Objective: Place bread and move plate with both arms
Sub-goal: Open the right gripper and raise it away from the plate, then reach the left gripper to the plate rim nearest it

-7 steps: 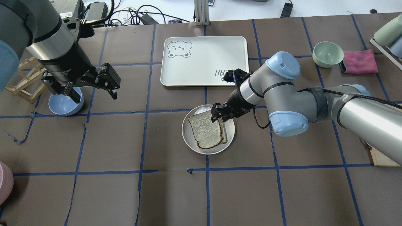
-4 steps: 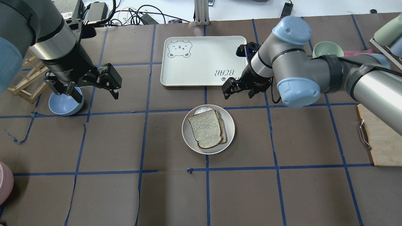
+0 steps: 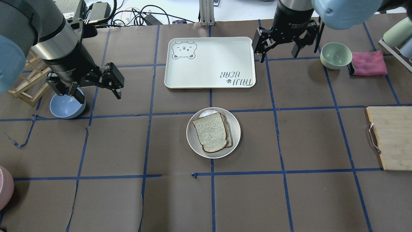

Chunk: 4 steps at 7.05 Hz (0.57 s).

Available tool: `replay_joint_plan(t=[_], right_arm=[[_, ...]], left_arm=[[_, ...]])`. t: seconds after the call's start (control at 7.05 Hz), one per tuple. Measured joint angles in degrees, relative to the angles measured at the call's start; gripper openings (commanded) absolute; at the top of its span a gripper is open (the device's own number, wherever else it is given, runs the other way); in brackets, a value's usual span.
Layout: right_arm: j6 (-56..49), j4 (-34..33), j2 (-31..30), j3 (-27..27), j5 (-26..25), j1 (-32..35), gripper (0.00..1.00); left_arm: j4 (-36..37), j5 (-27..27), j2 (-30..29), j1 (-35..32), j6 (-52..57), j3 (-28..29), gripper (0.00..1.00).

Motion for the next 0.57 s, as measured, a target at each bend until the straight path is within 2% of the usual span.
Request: replay_joint_plan(t=[0.28, 0.57], right_arm=[[4.17, 1.63, -2.12, 1.51, -0.98, -1.50, 1.00], [3.59, 0.55, -3.80, 1.94, -0.85, -2.04, 1.00]], left_arm=[[3.99, -5.41, -1.93, -0.42, -4.37, -2.20, 1.00], [12.73, -7.88, -4.61, -2.50, -9.29, -6.86, 0.90]])
